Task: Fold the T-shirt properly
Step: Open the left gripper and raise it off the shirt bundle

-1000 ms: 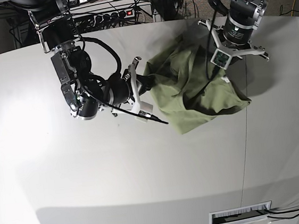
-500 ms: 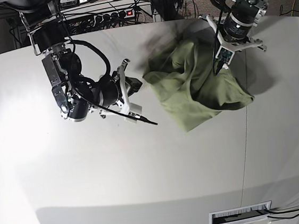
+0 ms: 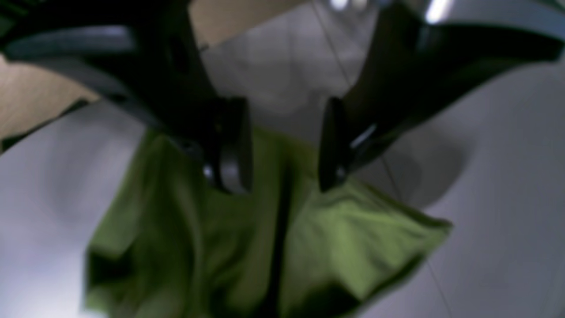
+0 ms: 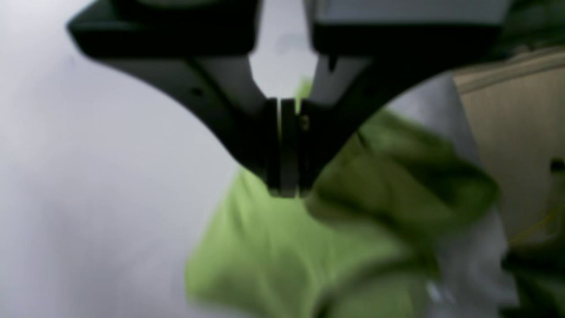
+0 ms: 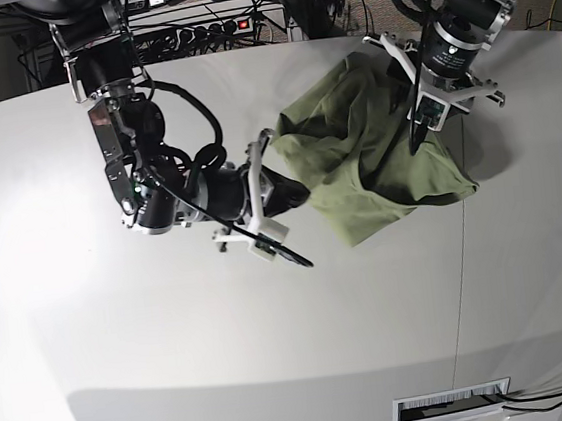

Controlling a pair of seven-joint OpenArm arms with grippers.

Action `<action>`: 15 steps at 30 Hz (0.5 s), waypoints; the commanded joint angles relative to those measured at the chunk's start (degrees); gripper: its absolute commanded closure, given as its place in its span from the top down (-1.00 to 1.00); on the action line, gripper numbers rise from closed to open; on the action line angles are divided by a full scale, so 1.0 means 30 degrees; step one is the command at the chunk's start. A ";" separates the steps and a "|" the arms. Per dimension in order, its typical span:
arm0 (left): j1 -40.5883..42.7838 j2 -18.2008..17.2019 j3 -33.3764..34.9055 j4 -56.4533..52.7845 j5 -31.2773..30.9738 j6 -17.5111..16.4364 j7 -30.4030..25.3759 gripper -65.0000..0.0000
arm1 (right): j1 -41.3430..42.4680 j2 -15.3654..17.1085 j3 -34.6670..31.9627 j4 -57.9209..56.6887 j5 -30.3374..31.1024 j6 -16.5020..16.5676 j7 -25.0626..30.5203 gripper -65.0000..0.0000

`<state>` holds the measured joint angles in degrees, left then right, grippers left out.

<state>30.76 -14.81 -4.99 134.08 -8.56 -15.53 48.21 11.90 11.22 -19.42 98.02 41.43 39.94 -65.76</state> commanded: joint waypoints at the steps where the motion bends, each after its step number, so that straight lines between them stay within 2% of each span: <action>1: 0.0022 -0.0095 -0.0058 0.0306 -0.0656 0.0219 -0.0109 -0.38 | 0.0430 -0.0131 0.0117 0.0321 -0.0364 0.0019 0.0809 -0.99; 4: 0.0459 -0.0080 -0.0051 0.0306 -0.3184 0.0175 -0.0073 -0.47 | 0.0430 -0.0889 0.0117 0.0291 -0.2142 0.0019 0.1581 -0.99; 6: 0.0925 0.0007 -0.0036 0.0306 -0.4364 -0.0634 -0.0423 -0.47 | 0.0430 -0.1326 0.0117 0.0291 -0.2856 0.0019 0.1588 -0.99; 9: 0.1523 0.0583 -0.0036 0.0306 -0.4393 -0.1960 -0.1137 -0.42 | 0.0430 -0.1421 0.0109 0.0291 -0.2907 0.0019 0.1719 -0.99; 12: 0.1945 0.0852 -0.0007 0.0306 -0.4364 -0.2062 -0.2317 -0.32 | 0.0430 -0.1421 0.0109 0.0291 -0.2900 0.0019 0.1989 -0.99; 15: 0.2135 0.0867 -0.0007 0.0306 -0.4080 -0.2062 -0.3585 -0.32 | 0.0430 -0.1421 0.0109 0.0291 -0.2892 0.0019 0.1974 -0.99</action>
<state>36.82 -12.08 -4.95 134.02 -20.38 -21.67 38.63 11.90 7.11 -19.29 97.93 31.59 39.92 -61.43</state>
